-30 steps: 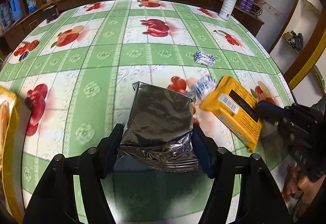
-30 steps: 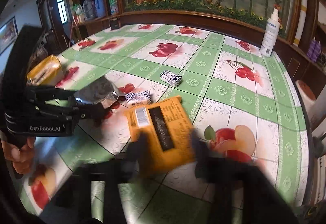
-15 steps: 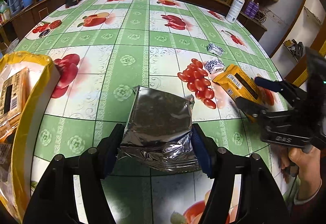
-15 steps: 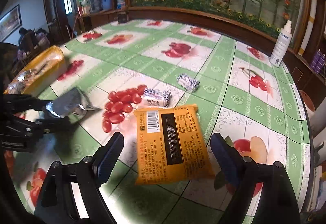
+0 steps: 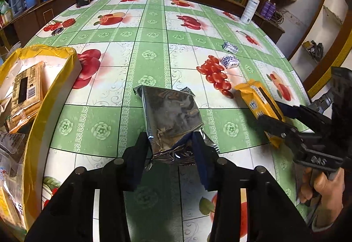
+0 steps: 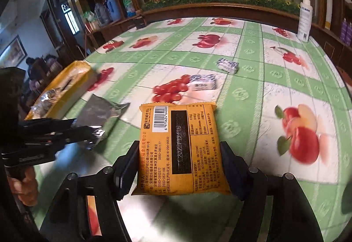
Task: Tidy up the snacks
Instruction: 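Grasp the silver foil bag with the left tool while the right tool grasps the orange bag, then carry the silver bag and orange bag over the tray and release both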
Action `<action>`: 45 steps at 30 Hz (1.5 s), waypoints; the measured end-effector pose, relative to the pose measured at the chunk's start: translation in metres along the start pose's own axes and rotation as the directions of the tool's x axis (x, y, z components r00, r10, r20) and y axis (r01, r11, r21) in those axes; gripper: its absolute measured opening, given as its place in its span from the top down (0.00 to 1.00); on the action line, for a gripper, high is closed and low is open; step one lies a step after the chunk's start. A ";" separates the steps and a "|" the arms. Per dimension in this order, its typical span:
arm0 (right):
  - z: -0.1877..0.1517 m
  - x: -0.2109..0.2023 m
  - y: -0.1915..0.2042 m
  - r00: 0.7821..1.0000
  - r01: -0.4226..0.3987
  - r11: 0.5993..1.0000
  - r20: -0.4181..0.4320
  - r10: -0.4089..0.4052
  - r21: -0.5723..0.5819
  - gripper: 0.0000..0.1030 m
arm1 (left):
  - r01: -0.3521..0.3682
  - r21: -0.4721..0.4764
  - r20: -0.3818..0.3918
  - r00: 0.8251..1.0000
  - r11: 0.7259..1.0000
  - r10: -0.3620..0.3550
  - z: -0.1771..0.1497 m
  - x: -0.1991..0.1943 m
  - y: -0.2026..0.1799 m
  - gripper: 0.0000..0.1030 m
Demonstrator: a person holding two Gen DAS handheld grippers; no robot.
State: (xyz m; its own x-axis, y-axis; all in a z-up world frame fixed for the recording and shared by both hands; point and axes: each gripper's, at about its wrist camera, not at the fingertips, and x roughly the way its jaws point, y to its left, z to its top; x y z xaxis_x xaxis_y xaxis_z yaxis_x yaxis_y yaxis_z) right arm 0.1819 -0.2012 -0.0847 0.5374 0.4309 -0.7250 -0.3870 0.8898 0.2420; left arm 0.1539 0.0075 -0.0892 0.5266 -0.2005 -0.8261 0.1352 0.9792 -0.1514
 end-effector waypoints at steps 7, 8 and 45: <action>-0.016 -0.013 0.007 0.998 -0.030 0.997 0.053 0.026 0.066 0.31 | -0.008 -0.108 0.010 1.000 0.994 0.009 0.012 0.004 0.000 0.25; -0.016 -0.015 0.003 0.998 -0.033 0.996 0.065 0.027 0.083 0.31 | -0.015 -0.126 0.008 1.000 0.992 0.016 0.016 0.007 -0.001 0.25; -0.027 -0.058 0.004 0.940 -0.158 0.980 0.323 0.111 0.124 0.31 | -0.126 -0.150 0.148 0.978 0.981 0.148 -0.016 -0.060 0.012 0.43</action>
State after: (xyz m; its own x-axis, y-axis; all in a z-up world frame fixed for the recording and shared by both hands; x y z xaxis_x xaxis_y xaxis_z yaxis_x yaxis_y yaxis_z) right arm 0.1289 -0.2262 -0.0591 0.7044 0.5519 -0.4462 -0.3711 0.8223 0.4313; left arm 0.1107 0.0319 -0.0506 0.6593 -0.0559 -0.7498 -0.0595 0.9902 -0.1260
